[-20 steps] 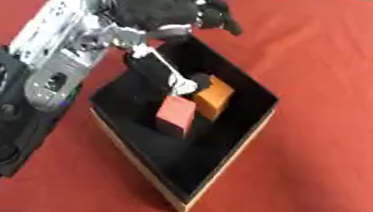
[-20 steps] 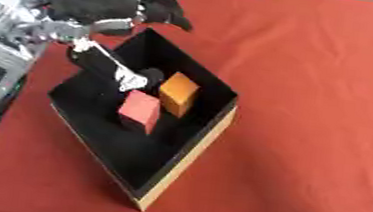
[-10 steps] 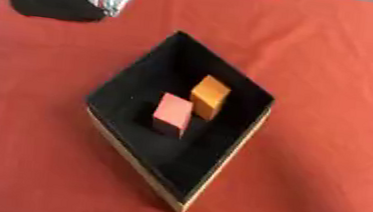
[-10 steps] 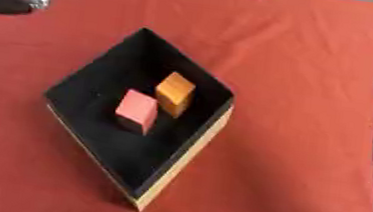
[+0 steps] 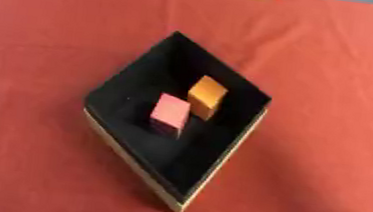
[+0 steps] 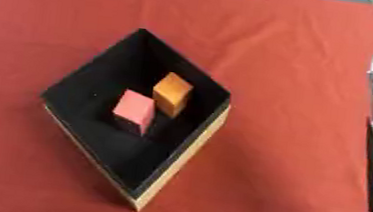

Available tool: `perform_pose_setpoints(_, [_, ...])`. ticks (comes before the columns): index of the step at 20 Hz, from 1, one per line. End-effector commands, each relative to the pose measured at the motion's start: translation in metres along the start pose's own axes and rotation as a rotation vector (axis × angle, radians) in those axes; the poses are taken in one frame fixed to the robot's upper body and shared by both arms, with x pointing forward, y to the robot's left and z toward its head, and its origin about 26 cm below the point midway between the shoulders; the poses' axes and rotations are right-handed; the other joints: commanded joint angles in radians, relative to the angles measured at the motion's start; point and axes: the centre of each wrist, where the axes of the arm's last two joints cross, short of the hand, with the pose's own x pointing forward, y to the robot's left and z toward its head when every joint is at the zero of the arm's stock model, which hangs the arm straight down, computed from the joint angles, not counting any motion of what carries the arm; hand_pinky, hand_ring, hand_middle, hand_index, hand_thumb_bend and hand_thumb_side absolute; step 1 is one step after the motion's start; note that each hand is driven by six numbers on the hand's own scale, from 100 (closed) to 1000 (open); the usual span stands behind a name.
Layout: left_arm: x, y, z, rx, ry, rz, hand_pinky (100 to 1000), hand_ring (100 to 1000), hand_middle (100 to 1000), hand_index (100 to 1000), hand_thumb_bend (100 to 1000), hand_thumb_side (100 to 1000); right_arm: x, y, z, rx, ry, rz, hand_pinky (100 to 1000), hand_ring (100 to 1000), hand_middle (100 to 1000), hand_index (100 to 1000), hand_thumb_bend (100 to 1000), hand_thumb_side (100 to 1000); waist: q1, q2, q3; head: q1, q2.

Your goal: Pick up objects on the table and place them in the box.

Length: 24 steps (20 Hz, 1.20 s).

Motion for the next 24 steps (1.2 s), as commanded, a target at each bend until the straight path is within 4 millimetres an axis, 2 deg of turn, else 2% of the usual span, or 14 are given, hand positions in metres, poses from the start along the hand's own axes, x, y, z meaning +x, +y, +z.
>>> perform_pose_setpoints(1, [-0.009,0.02,0.012,0.104,-0.003,-0.01,589,658,707,887,175,697,0.005,-0.004,-0.007,-0.023,-0.037,0.011,819,705,633,812,100,680,-0.001,-0.022,-0.002,-0.001,0.005])
perform_pose_setpoints(9, [-0.026,0.028,0.04,0.231,0.026,0.054,571,647,698,878,178,698,0.006,-0.004,-0.009,-0.031,-0.051,0.013,819,706,635,812,100,680,-0.005,-0.025,-0.006,0.001,0.005])
perform_pose_setpoints(17, [-0.03,0.027,0.05,0.371,0.0,0.17,570,642,692,874,180,698,0.008,-0.003,-0.01,-0.031,-0.064,0.013,818,706,635,812,100,680,-0.003,-0.023,-0.01,0.005,0.005])
perform_pose_setpoints(20, [-0.027,0.016,0.052,0.593,0.003,0.265,569,637,688,871,179,698,0.009,-0.002,-0.012,-0.029,-0.074,0.008,818,707,636,811,100,680,0.003,-0.023,-0.017,0.009,0.005])
perform_pose_setpoints(24, [-0.023,0.004,0.051,0.665,0.011,0.256,571,638,688,870,181,699,0.01,-0.001,-0.013,-0.029,-0.085,0.003,817,708,637,811,100,681,0.006,-0.028,-0.024,0.011,0.005])
